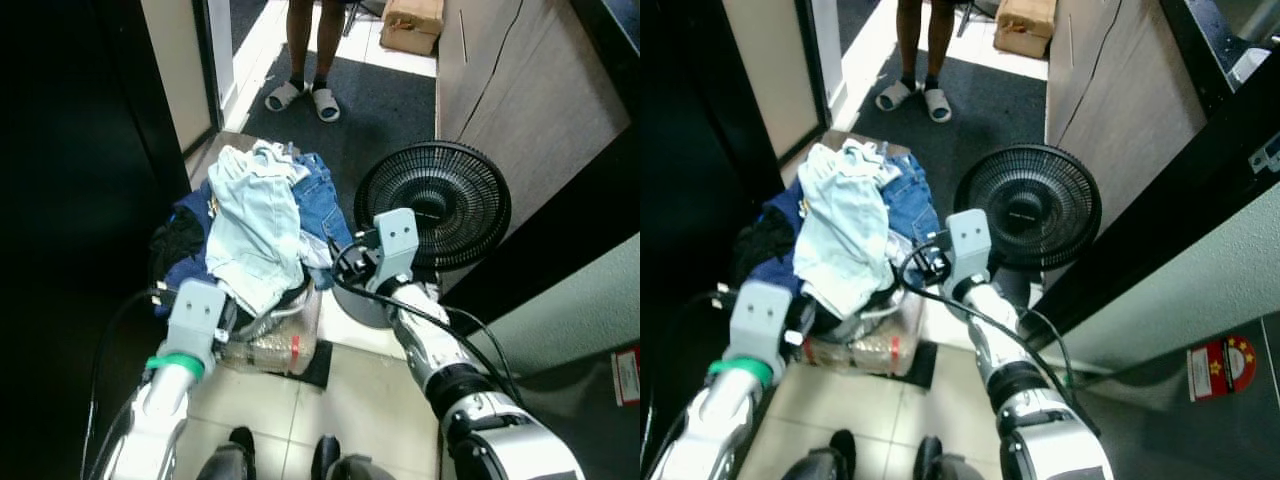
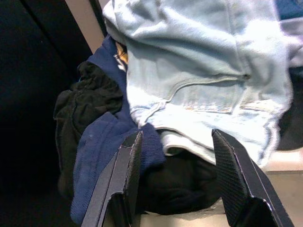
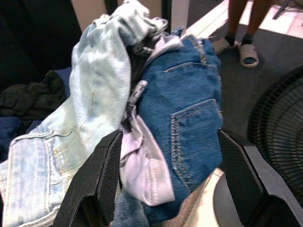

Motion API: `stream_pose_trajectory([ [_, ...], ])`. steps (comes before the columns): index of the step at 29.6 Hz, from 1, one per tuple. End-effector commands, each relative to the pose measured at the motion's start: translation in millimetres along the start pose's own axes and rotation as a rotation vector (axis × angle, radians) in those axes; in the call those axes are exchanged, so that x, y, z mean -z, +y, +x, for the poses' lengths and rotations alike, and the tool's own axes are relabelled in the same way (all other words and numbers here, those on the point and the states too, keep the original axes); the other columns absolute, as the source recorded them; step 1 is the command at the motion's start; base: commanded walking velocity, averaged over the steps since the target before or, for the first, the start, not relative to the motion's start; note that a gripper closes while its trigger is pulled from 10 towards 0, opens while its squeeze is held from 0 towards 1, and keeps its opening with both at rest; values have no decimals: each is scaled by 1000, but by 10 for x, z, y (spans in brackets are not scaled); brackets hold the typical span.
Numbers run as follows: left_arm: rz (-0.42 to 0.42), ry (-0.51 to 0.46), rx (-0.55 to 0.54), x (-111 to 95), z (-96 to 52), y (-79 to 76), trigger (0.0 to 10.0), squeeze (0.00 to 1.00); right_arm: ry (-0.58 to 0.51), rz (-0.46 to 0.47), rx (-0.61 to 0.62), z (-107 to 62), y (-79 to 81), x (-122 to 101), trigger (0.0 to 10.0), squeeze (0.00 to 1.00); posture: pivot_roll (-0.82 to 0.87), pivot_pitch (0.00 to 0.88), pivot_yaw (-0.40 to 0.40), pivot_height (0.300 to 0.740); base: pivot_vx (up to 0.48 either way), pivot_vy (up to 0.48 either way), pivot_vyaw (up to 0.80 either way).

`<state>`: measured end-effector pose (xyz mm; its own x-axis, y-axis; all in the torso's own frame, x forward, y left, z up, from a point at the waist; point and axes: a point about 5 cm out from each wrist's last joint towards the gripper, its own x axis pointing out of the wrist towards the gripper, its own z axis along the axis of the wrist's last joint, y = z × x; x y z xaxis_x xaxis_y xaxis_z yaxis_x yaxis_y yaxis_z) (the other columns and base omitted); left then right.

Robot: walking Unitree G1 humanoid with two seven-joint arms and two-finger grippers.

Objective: Clothes washing

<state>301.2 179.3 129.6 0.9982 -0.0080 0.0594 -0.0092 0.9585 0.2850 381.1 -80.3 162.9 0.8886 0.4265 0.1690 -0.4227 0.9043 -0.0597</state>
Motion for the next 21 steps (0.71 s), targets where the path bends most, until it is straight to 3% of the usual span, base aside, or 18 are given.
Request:
stream_pose_trajectory([
  [1, 25, 43, 21, 119, -53, -20, 10000, 0, 31, 2, -1, -27, -17, 58, 10000, 0, 157, 399, -91, 740, 0, 0, 0],
  [6, 52, 30, 53, 87, -49, -58, 10000, 0, 37, -30, -5, -50, -63, 66, 10000, 0, 159, 426, -92, 740, 0, 0, 0],
  [12, 14, 31, 67, 51, -83, -178, 10000, 0, 58, -33, 17, -161, -175, 149, 10000, 0, 158, 459, -88, 740, 0, 0, 0],
  [21, -25, 11, 38, -68, -13, -106, 10000, 0, 19, -15, -13, -21, -89, -3, 10000, 0, 168, 487, -87, 740, 0, 0, 0],
])
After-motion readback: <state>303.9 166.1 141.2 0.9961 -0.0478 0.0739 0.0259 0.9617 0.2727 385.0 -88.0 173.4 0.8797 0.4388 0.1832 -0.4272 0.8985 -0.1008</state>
